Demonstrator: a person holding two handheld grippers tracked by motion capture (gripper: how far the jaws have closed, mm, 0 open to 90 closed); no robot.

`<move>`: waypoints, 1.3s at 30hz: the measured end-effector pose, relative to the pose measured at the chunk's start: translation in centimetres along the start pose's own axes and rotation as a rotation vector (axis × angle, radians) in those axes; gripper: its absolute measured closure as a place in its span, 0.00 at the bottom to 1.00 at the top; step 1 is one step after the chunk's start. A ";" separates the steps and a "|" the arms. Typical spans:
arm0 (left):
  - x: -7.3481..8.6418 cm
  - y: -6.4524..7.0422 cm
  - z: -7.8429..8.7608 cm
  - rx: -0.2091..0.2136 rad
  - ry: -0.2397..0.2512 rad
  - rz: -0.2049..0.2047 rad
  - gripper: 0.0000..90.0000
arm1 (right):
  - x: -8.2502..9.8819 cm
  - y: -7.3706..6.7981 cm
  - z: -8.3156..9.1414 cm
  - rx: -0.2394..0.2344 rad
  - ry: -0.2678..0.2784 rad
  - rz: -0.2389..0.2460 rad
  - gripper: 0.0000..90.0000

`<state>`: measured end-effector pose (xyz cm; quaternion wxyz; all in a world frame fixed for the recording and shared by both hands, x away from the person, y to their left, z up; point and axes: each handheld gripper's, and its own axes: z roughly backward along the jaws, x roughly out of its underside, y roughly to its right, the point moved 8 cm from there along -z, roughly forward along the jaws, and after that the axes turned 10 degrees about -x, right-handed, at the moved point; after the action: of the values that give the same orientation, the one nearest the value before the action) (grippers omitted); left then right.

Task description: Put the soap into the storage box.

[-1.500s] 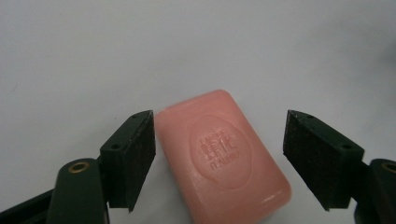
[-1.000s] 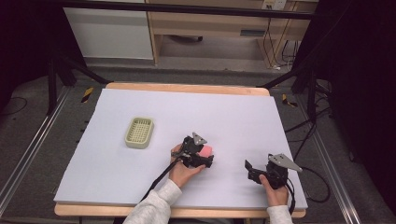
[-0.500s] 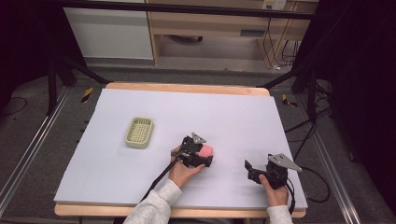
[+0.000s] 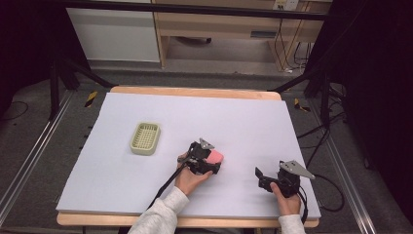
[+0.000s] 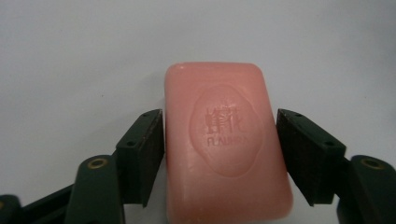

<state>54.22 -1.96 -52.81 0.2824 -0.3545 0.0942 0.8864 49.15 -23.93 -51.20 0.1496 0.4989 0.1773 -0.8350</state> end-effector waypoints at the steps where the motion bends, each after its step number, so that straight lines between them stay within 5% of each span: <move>1: 0.0 0.0 -0.1 0.001 -0.007 0.000 0.35 | 0.0 0.0 0.0 -0.001 -0.001 0.001 0.04; 14: 0.0 0.4 -0.5 -0.035 -0.035 -0.044 0.39 | 0.0 0.0 0.0 -0.003 -0.005 0.000 0.04; 24: 0.0 0.2 -0.3 -0.021 -0.052 -0.056 0.41 | 0.1 0.0 0.0 -0.007 -0.005 0.000 0.04; 39: -0.4 -1.2 2.4 -0.004 -0.027 -0.060 0.42 | 0.0 0.0 0.0 -0.006 -0.003 0.001 0.04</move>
<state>53.80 -0.23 -50.76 0.3094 -0.3456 0.0778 0.8825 49.18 -23.93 -51.26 0.1517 0.4971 0.1792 -0.8353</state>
